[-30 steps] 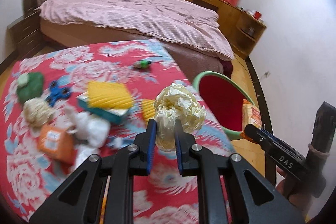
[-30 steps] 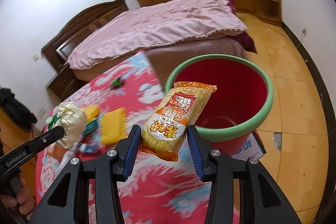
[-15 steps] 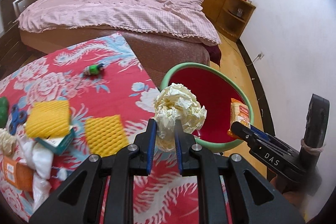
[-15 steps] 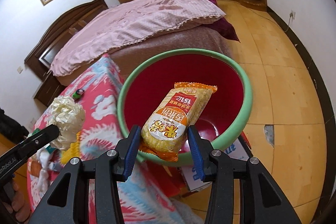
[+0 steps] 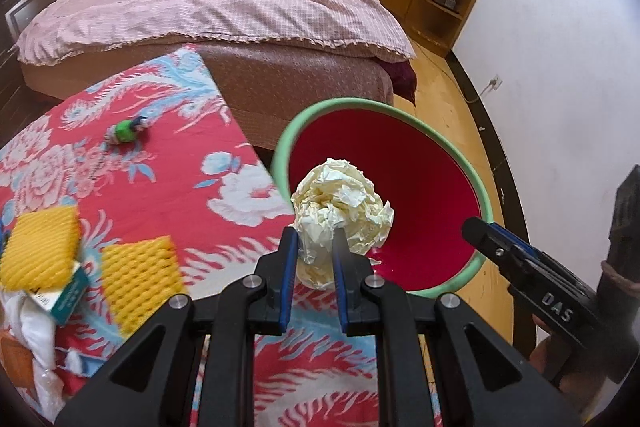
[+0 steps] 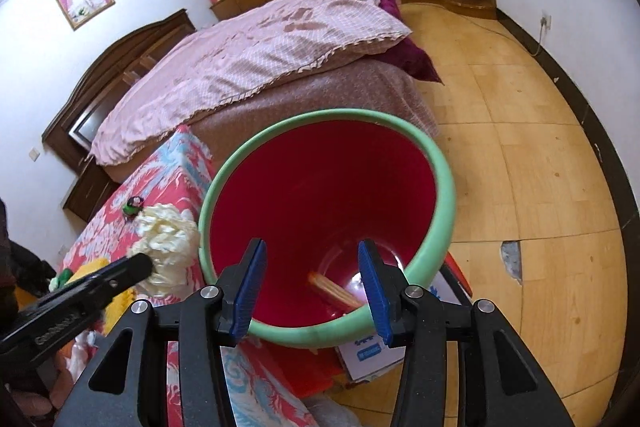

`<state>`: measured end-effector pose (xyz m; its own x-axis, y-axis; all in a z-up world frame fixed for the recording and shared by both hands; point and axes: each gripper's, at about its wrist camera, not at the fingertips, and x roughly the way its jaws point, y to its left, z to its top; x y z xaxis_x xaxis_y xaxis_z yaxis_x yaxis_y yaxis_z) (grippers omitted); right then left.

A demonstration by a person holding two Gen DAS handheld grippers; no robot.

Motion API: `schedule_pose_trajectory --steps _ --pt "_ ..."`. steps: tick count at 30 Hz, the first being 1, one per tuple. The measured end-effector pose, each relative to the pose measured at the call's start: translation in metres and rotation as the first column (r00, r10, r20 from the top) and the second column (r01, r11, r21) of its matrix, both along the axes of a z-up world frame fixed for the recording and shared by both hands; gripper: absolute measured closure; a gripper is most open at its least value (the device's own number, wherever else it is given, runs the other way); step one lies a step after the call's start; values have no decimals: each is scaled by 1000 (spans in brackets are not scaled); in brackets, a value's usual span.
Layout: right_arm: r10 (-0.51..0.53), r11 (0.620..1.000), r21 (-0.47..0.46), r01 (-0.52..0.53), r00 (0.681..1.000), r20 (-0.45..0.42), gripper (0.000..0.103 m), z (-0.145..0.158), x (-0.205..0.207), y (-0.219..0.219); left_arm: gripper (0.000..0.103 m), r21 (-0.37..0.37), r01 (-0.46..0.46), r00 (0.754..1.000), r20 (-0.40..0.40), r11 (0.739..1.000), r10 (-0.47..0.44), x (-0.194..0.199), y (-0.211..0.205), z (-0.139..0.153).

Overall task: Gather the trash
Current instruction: 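Lower the crumpled paper into the bucket and open the left tool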

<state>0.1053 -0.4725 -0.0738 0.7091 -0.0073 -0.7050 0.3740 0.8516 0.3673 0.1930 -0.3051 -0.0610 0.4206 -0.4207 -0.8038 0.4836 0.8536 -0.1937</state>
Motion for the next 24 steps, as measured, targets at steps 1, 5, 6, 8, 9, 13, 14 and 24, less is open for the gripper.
schedule_pose_trajectory --steps 1,5,6,8,9,13,14,24 --pt "-7 1000 6 7 1000 3 54 0 -3 -2 87 1 6 1000 -3 1000 -6 1 -3 -2" --pt "-26 999 23 26 1000 7 53 -1 -9 -8 85 8 21 1000 -10 1000 -21 4 -14 -6" --pt "-33 999 28 32 999 7 52 -2 -11 -9 80 10 24 1000 -10 1000 -23 4 -16 -7" --pt "-42 998 36 42 999 7 50 -3 -13 -11 71 9 22 1000 -10 1000 -22 4 -18 -7" --pt "-47 998 39 47 999 6 50 -3 -14 -12 69 9 20 1000 -7 1000 -20 3 -19 -6" --pt "-56 997 46 56 998 5 49 -4 -18 -12 68 11 18 1000 0 1000 -18 1 -17 -3" --pt "-56 997 47 56 998 6 49 -3 -19 -11 68 10 15 1000 0 1000 -15 0 -16 -2" --pt "-29 999 16 28 998 50 42 18 -31 11 68 -22 -20 1000 9 1000 20 -16 11 15"
